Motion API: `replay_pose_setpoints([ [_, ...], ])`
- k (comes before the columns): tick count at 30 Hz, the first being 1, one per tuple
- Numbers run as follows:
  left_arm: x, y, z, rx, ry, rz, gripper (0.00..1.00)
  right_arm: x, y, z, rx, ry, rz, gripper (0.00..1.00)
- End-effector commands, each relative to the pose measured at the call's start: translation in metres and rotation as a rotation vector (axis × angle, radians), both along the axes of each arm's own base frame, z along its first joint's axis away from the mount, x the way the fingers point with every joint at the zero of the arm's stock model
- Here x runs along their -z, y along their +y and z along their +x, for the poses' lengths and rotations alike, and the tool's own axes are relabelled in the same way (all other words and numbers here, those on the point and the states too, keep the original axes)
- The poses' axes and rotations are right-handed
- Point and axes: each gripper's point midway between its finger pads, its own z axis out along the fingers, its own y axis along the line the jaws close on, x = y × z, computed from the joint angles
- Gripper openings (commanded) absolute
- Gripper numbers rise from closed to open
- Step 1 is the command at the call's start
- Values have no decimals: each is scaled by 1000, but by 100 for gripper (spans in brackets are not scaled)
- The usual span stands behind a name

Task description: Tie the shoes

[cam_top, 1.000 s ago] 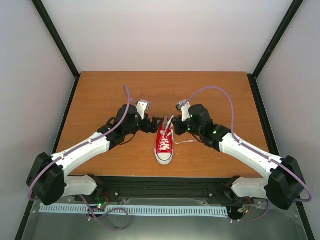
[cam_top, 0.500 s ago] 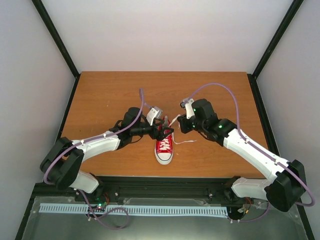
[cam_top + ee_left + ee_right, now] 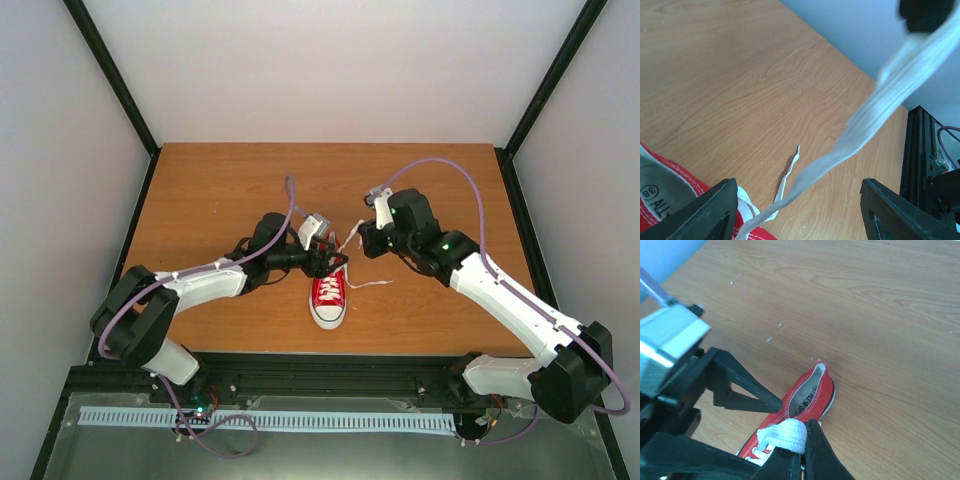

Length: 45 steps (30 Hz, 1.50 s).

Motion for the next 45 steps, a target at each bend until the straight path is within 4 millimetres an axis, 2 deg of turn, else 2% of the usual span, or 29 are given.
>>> replay_pose_setpoints([
  [1,-5,-6,10,10,-30,10,68,-12,5,4,-7,-5,28,3],
  [7,1,-13,16,17,-17,3,61,-15,11,5,-32,7,46,3],
  [11,2,-18,17,30,-4,-11,45,-15,13,6,-33,14,46,3],
  [15,3,-13,18,-10,10,-12,15,-10,13,10,-19,23,36,3],
  [19,11,2,19,-100,60,19,6,0,15,28,28,37,16,3],
  [22,25,10,23,-168,132,64,1,20,20,50,73,80,6,3],
  [23,30,12,23,-181,152,79,1,26,21,57,87,94,6,6],
  [24,34,13,22,-181,175,96,1,43,19,75,132,138,-4,46],
  [25,35,13,22,-180,182,103,1,51,15,83,160,156,-17,68],
  [26,36,14,22,-179,188,113,1,59,7,89,198,175,-39,79],
  [28,36,13,22,-167,195,131,1,69,-10,92,268,201,-71,88],
  [32,40,16,23,-173,212,154,1,87,-44,68,367,270,-65,92],
  [36,42,19,22,-172,209,167,1,120,-69,21,435,392,-68,92],
  [39,43,20,22,-167,196,172,1,143,-70,-8,459,483,-49,90],
  [41,44,20,22,-165,187,173,1,155,-66,-21,474,527,-28,89],
  [45,40,20,20,-159,161,154,2,169,-53,-27,488,575,14,87],
])
